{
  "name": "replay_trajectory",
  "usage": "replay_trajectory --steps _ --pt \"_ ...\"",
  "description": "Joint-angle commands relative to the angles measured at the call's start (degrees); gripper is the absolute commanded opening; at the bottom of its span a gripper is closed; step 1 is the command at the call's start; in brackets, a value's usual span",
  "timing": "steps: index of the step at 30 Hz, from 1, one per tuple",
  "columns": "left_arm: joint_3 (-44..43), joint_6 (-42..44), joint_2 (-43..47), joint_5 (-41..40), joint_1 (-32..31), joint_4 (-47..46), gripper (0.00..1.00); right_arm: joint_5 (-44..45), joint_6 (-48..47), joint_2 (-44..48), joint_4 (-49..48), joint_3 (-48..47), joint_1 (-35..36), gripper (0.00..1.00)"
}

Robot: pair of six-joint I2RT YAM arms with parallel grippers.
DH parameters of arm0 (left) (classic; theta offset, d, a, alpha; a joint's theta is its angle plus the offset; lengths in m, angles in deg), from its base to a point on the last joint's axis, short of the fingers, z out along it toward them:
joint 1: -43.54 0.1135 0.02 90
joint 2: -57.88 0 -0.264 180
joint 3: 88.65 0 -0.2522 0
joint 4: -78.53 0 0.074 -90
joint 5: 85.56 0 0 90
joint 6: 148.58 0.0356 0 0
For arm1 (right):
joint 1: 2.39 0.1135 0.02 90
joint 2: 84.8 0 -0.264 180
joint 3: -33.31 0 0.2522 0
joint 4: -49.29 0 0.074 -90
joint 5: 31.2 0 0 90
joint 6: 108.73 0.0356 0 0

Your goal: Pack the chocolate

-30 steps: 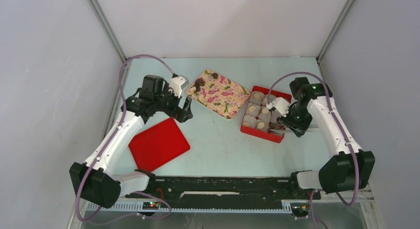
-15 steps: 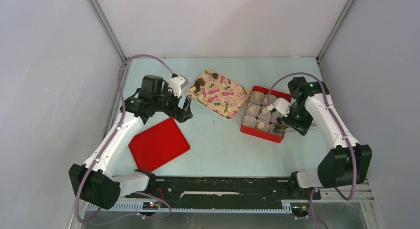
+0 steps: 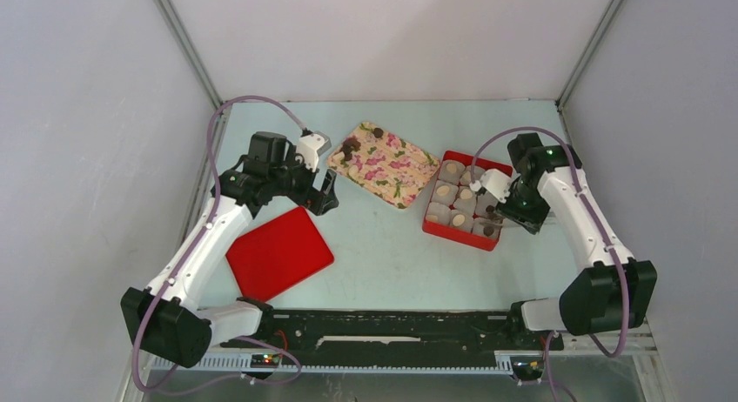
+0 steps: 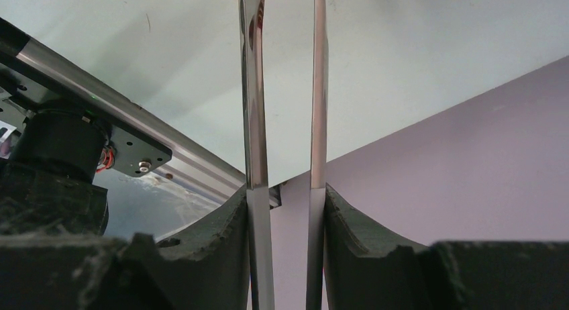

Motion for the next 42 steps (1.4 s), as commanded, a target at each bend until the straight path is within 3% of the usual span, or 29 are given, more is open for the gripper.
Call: replay_trajectory --steps 1,5,11,18,23,29,34,42 --pt "1.48 0.72 1.58 0.65 0.25 -1.33 1.00 -1.38 -1.01 4.70 -0.81 -0.78 -0.72 0.40" --pt "1.25 0.53 0.94 0.31 0.26 -1.36 1.00 -6.43 0.49 6.58 -1.01 -1.79 -3.02 0.39" --pt "0.89 1.15 -0.41 1.48 -0.35 -2.29 1.00 -21.94 2.55 10.32 -2.31 -1.83 -6.98 0.38" --pt "-2.65 5.09 -2.83 1.15 -6.81 -2.57 1.00 -39.59 5.39 9.22 -8.15 -0.65 -8.18 0.38" --pt "-6.00 6.53 -4.19 9.53 -8.58 -8.75 1.00 -49.76 7.89 5.15 -12.18 -0.66 -6.90 0.39" --pt "-13.11 0.23 -9.77 12.74 -10.85 -16.99 1.00 -50.50 16.64 0.89 -19.74 -0.53 -4.54 0.38" --pt "-16.23 -3.62 -12.19 6.79 -13.76 -16.15 0.98 -41.40 28.06 3.43 -31.97 3.79 -12.76 0.39" --pt "-17.81 -13.41 -15.81 -20.29 -12.83 -13.10 0.98 -40.89 40.39 5.12 -50.24 15.49 -37.26 0.45"
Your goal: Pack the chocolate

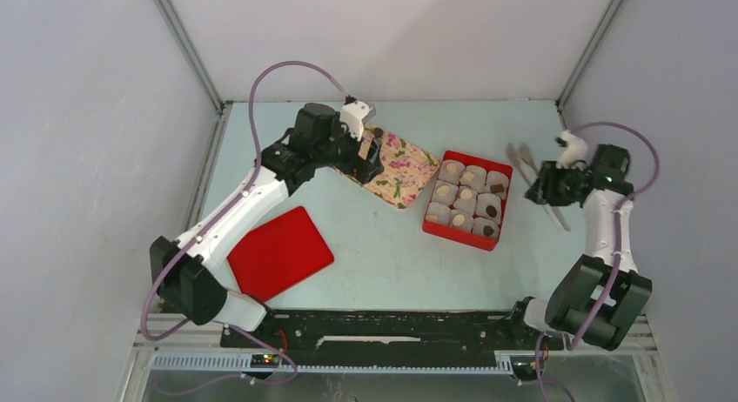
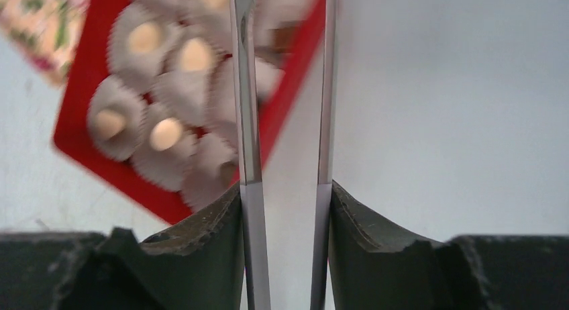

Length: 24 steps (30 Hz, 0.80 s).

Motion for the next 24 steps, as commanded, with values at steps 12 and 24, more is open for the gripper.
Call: replay_trajectory --steps 12,24 --pt "1.70 -10.33 -1.92 -6.92 9.08 -0.37 0.96 -1.22 2.99 -12.65 -15.19 3.89 -21.52 0.47" --pt "2.14 -9.64 -1.30 -6.69 9.12 -0.63 0.93 3.26 -0.81 -23.63 -17.58 4.68 -20.27 0.61"
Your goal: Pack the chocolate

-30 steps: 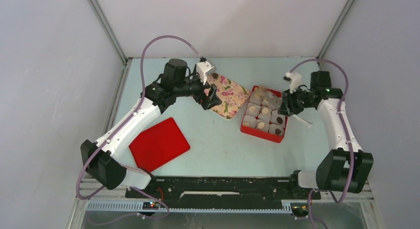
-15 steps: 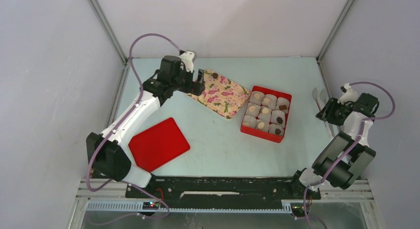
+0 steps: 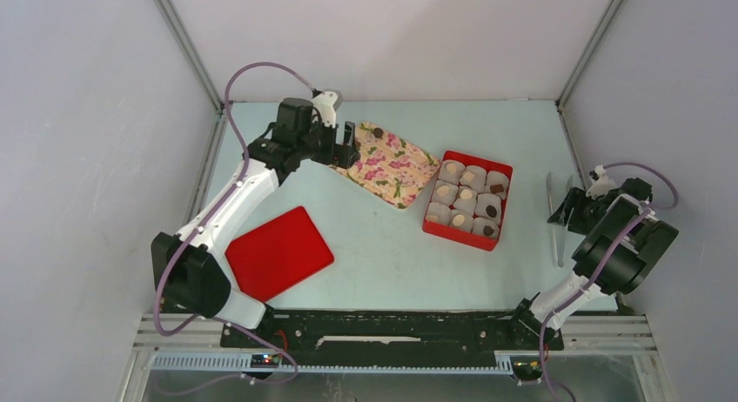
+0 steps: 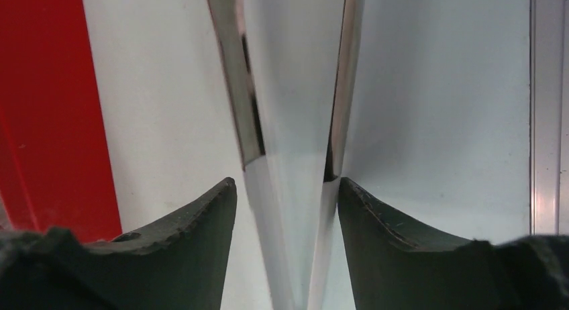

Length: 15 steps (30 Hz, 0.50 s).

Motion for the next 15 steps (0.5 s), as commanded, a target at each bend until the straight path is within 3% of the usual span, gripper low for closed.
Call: replay_trajectory --steps 1,6,7,8,15 --pt "1.35 0.12 1.44 0.10 -0.15 -1.50 0.93 2.08 -2.41 -0.74 -3.66 0.42 1.36 0.62" --pt "2.37 2.30 2.11 -1.65 -0.12 -1.41 0.92 2.90 -2.79 -0.86 -4.06 0.94 1.91 0.76" --pt "2.68 3.20 2.40 -2.27 -0.04 -1.47 0.91 2.72 -2.79 -0.29 -3.65 0.95 1.91 0.95" --pt "2.97 4.24 2.65 -3.06 -0.05 -1.44 0.91 2.55 -2.87 0.75 -3.22 0.98 1.83 0.99" --pt "4.31 16.55 6.79 -10.66 0.34 3.27 0.91 -0.93 -4.00 17.71 3.16 0.95 2.21 0.99"
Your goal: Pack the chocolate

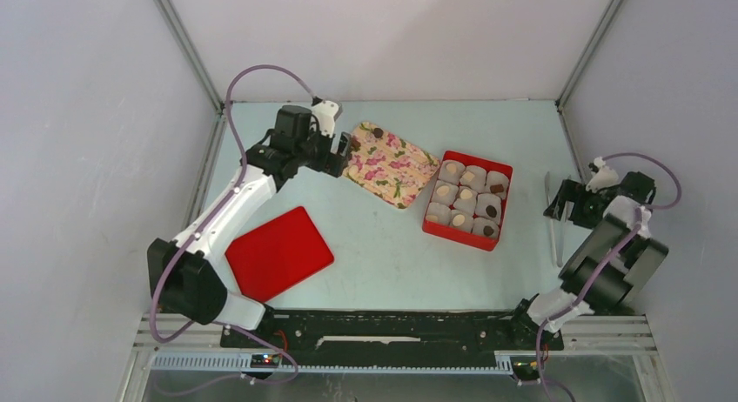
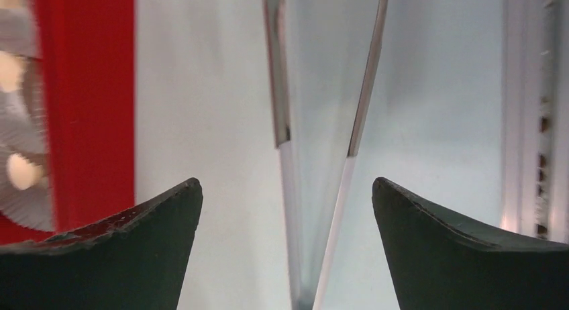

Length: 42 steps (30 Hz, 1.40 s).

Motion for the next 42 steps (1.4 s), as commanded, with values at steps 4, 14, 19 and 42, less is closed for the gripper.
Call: replay_trajectory --steps 4,14,19,42 --pt "2.51 16.89 7.36 -10.50 0.78 9.75 0.96 -4.86 -1.77 24.08 6.74 -0.82 4.06 1.00" --pt "17.94 34.62 14.45 -13.50 3.89 19.78 0.80 -17.03 11.76 30.13 4.72 0.07 14.91 1.00" --pt "26.59 40.67 16.13 -6.72 -0.62 22.46 0.74 -19.04 6.04 26.37 11.51 -4.08 16.37 0.93" --pt "37.93 38.83 12.37 0.61 -11.62 18.24 0.67 -14.16 4.40 30.38 7.20 -0.20 22.88 0.89"
